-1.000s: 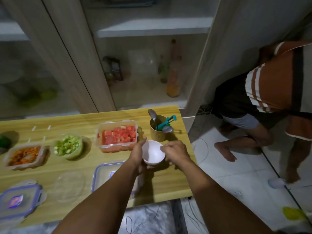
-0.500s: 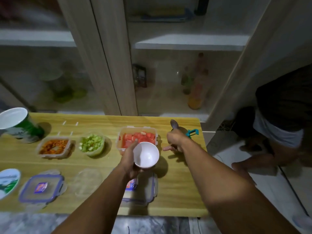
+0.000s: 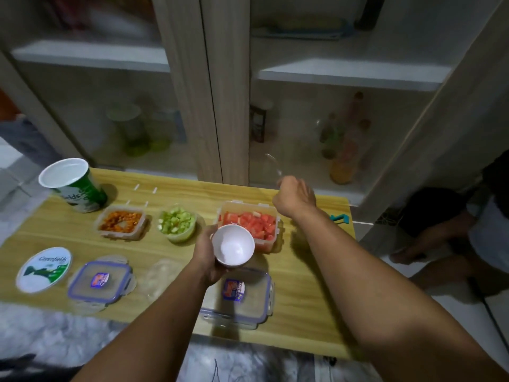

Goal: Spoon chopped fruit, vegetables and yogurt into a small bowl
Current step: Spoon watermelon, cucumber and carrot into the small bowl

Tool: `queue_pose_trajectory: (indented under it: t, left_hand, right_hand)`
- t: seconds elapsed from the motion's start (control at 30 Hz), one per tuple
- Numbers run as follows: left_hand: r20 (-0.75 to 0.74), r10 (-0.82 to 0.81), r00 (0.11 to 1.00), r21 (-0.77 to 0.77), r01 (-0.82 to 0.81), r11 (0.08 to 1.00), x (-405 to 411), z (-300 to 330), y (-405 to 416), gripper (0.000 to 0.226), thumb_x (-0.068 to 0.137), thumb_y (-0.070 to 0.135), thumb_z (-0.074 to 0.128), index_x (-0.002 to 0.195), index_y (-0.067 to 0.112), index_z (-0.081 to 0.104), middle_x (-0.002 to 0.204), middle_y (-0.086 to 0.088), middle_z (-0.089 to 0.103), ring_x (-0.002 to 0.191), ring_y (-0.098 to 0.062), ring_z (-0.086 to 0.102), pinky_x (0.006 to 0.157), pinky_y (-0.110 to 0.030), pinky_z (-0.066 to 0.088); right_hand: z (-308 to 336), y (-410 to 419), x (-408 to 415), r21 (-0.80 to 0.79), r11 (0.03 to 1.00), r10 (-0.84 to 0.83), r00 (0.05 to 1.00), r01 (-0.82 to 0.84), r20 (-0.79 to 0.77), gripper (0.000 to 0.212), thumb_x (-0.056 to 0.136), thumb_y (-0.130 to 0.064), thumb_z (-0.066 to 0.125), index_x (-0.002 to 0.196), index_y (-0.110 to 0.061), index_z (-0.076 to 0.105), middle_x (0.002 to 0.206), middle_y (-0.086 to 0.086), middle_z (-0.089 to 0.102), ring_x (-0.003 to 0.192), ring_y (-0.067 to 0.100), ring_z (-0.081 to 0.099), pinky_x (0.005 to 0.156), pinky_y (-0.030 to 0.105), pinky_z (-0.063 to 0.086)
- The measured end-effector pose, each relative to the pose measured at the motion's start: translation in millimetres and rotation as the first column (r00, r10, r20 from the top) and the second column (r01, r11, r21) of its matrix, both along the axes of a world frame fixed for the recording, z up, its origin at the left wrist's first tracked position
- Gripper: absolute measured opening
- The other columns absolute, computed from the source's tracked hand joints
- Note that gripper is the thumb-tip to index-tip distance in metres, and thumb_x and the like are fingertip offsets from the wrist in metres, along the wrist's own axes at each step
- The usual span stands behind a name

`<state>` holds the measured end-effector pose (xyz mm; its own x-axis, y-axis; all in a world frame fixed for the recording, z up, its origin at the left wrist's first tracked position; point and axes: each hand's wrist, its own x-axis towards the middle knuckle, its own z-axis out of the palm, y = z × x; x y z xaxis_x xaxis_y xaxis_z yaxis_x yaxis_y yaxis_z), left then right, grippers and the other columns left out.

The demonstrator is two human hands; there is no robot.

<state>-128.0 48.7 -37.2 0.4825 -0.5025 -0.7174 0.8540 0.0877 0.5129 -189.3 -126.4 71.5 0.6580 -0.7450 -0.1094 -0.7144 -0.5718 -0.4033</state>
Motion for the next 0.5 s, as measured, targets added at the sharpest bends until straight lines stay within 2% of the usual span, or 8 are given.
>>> queue_pose_trajectory:
  t: [0.07, 0.1, 0.17, 0.23, 0.3, 0.4, 0.47, 0.5]
  left_hand:
    - [-0.001, 0.039, 0.999, 0.004, -0.039, 0.999, 5.4, 0.1, 10.2, 0.039, 0.092, 0.044, 0.04, 0.102, 0.012, 0.06, 0.103, -0.019, 0.061, 0.091, -0.041, 0.058, 0.086, -0.053, 0.048]
    - [0.002, 0.048, 0.999, 0.005, -0.048, 0.999, 9.0, -0.3, 16.3, 0.038, 0.093, 0.043, 0.039, 0.101, 0.011, 0.06, 0.101, -0.019, 0.061, 0.089, -0.04, 0.058, 0.082, -0.051, 0.049]
    - [0.02, 0.048, 0.999, 0.013, -0.048, 0.999, 17.2, -5.9, 30.1, 0.039, 0.094, 0.043, 0.04, 0.101, 0.011, 0.061, 0.103, -0.02, 0.061, 0.09, -0.041, 0.058, 0.081, -0.05, 0.049]
    - [0.027, 0.053, 0.998, 0.021, -0.053, 0.998, 27.7, -12.2, 44.0, 0.044, 0.093, 0.048, 0.043, 0.109, 0.011, 0.062, 0.111, -0.021, 0.061, 0.096, -0.042, 0.06, 0.09, -0.053, 0.048]
    - [0.029, 0.057, 0.998, 0.045, -0.058, 0.997, 38.8, -19.1, 54.3, 0.05, 0.092, 0.053, 0.047, 0.116, 0.012, 0.062, 0.115, -0.02, 0.062, 0.1, -0.042, 0.06, 0.088, -0.053, 0.049]
    - [0.021, 0.04, 0.999, 0.049, -0.041, 0.998, 51.9, -19.8, 61.0, 0.052, 0.092, 0.057, 0.046, 0.115, 0.013, 0.061, 0.107, -0.019, 0.065, 0.094, -0.041, 0.062, 0.07, -0.045, 0.057]
    - [0.002, 0.043, 0.999, 0.047, -0.043, 0.998, 62.3, -21.7, 61.4, 0.056, 0.092, 0.059, 0.045, 0.12, 0.013, 0.06, 0.108, -0.019, 0.064, 0.094, -0.042, 0.061, 0.061, -0.043, 0.06]
    - [-0.006, 0.044, 0.999, 0.05, -0.043, 0.998, 66.5, -23.0, 60.6, 0.058, 0.091, 0.06, 0.046, 0.124, 0.013, 0.058, 0.111, -0.02, 0.063, 0.097, -0.043, 0.061, 0.063, -0.043, 0.059]
  right_hand:
    - [-1.7, 7.6, 11.2, -0.066, 0.994, 0.081, 0.997, -0.082, -0.018, 0.036, 0.086, -0.007, 0.057, 0.12, -0.014, 0.067, 0.119, 0.012, 0.065, 0.118, 0.031, 0.052, 0.094, 0.039, 0.044]
    - [-4.9, 11.6, 17.2, -0.072, 0.991, 0.112, 0.993, -0.115, -0.036, 0.035, 0.086, -0.006, 0.058, 0.119, -0.014, 0.067, 0.118, 0.012, 0.065, 0.118, 0.031, 0.052, 0.095, 0.039, 0.044]
    - [-14.7, 20.1, 29.0, -0.028, 0.987, 0.156, 0.985, -0.158, -0.072, 0.035, 0.084, -0.004, 0.059, 0.117, -0.015, 0.067, 0.117, 0.011, 0.066, 0.111, 0.032, 0.058, 0.087, 0.037, 0.048]
    - [-23.5, 27.6, 40.4, 0.013, 0.976, 0.217, 0.968, -0.217, -0.128, 0.038, 0.084, -0.002, 0.058, 0.117, -0.019, 0.066, 0.115, 0.01, 0.067, 0.106, 0.032, 0.062, 0.08, 0.036, 0.05]
    - [-28.8, 32.0, 49.5, 0.022, 0.966, 0.259, 0.948, -0.259, -0.183, 0.031, 0.084, -0.005, 0.059, 0.111, -0.018, 0.067, 0.113, 0.009, 0.067, 0.104, 0.031, 0.062, 0.078, 0.036, 0.05]
    - [-34.4, 35.9, 62.5, 0.047, 0.972, 0.236, 0.956, -0.231, -0.175, 0.019, 0.083, -0.016, 0.067, 0.102, -0.014, 0.068, 0.108, 0.008, 0.068, 0.1, 0.032, 0.063, 0.072, 0.033, 0.046]
    - [-37.6, 37.8, 74.1, 0.052, 0.985, 0.168, 0.976, -0.162, -0.137, 0.022, 0.081, -0.01, 0.067, 0.103, -0.01, 0.069, 0.11, 0.013, 0.068, 0.103, 0.034, 0.063, 0.074, 0.032, 0.047]
    - [-39.0, 37.9, 77.9, 0.05, 0.992, 0.119, 0.988, -0.115, -0.103, 0.023, 0.081, -0.007, 0.066, 0.104, -0.009, 0.069, 0.111, 0.015, 0.068, 0.104, 0.035, 0.063, 0.077, 0.033, 0.049]
